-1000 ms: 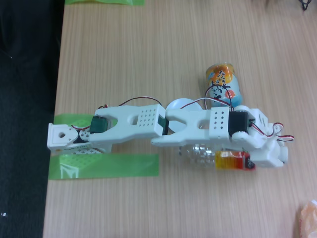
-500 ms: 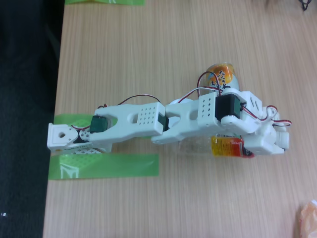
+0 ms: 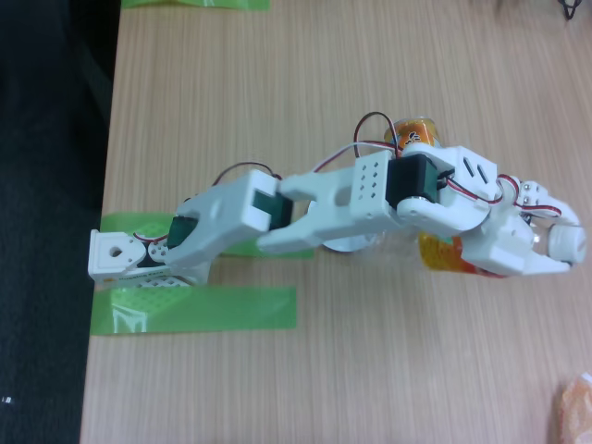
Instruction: Pick up the plastic bottle and stand it up on the white place
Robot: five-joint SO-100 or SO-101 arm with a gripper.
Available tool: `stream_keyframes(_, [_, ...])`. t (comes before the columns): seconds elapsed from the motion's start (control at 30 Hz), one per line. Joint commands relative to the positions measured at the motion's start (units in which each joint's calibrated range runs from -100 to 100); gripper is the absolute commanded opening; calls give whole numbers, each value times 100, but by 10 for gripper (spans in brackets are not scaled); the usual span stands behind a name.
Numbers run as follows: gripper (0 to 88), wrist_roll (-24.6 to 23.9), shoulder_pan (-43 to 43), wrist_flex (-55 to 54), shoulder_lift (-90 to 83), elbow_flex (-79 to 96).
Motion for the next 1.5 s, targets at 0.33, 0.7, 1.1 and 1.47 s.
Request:
stream_keyframes(0.33, [119, -551, -193, -2412, -4379, 5981])
stream_keyframes(0.7, [119, -604, -615, -3467, -6386, 8706])
stream_keyframes(1.1, [119, -609, -623, -5733, -7369, 10789])
stream_keyframes(1.47, [122, -562, -623, -7347, -9226, 13170])
